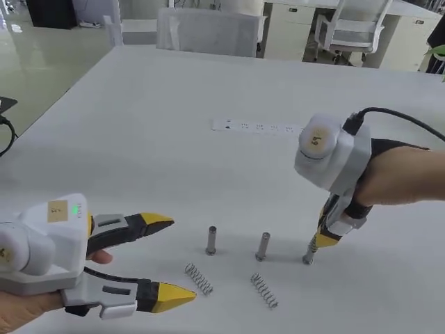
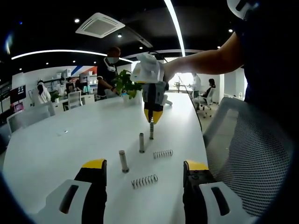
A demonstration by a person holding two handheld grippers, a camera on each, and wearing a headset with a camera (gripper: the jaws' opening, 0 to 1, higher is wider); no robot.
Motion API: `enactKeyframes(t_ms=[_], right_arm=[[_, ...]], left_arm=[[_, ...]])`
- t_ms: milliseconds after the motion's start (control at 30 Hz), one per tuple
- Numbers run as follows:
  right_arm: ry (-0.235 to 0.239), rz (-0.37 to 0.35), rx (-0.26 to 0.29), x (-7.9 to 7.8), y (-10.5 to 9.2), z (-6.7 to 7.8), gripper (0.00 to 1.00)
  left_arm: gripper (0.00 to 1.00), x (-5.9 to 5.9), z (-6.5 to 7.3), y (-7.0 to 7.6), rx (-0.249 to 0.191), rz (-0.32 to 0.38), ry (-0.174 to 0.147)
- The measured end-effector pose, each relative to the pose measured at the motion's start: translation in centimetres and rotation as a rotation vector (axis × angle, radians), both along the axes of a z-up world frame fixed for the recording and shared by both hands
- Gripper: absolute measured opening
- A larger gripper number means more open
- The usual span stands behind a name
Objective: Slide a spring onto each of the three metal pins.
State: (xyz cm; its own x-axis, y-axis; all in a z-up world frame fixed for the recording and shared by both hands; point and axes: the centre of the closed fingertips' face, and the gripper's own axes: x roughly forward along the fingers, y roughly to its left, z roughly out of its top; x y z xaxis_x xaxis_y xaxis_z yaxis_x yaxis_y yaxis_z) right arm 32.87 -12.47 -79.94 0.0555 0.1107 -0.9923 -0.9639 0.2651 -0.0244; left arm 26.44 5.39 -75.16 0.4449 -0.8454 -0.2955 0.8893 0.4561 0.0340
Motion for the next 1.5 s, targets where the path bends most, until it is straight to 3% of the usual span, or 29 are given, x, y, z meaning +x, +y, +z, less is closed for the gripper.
enactKeyframes(t_ms=[733, 1067, 1500], right_arm=[[0.014, -0.021, -0.017, 0.0, 0.1, -2.0, 0.08], [0.010, -0.021, 0.001, 0.0, 0.5, -2.0, 0.09], [-0.010, -0.056, 0.060, 0.2, 0.7, -1.1, 0.21]], left_arm=[[0.62, -0.4, 0.3, 0.3, 0.003, 0.001, 0.001], [0.61, -0.5, 0.4, 0.5, 0.000, 0.003, 0.001], [0.61, -0.5, 0.2, 0.7, 0.001, 0.003, 0.003]])
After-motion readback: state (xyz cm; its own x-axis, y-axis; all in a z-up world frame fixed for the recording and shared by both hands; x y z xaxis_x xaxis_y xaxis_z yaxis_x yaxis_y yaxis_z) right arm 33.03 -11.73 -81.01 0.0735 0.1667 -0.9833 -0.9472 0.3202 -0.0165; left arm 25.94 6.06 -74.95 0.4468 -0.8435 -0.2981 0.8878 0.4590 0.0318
